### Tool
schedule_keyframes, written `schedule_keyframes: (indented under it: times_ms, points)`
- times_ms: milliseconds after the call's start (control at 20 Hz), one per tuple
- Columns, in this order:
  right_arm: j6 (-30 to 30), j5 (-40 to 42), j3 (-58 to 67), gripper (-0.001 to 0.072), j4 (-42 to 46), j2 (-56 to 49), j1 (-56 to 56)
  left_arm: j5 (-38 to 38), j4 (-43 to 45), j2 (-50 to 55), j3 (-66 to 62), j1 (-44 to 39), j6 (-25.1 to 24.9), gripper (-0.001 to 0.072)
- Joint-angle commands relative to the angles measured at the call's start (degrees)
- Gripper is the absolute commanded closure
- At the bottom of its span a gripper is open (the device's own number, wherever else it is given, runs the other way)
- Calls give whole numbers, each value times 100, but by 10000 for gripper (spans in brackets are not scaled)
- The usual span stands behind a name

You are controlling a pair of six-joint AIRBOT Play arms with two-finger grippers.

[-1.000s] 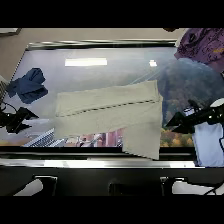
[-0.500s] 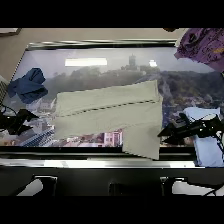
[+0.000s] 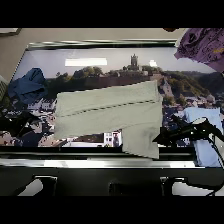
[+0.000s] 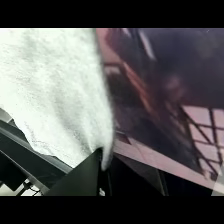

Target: Fold the clothes and pants, and hang the long-sleeved shirts on hangers.

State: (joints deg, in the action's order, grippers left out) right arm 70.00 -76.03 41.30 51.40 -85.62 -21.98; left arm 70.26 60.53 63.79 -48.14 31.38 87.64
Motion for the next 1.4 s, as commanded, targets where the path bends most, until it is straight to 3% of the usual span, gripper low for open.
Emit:
schedule_keyframes:
  times_ms: [0, 250, 1100, 1250, 1350]
  points:
    - [-39, 83, -17, 678, -81, 184, 35, -315, -170, -192, 817, 9, -426, 9]
    - [-61, 105, -17, 677, -81, 409, 35, -713, -1003, -181, 1871, 7, -1040, 26]
    - [-61, 33, -20, 677, -83, 415, 35, -1121, -1172, 398, 2009, -275, -1335, 32]
    - [-125, -111, -20, 677, -79, 420, 35, -1292, -1169, 525, 2009, -299, -1329, 186]
    - [-125, -140, -17, 677, -76, 420, 35, -1318, -1169, 538, 2006, -299, -1329, 193]
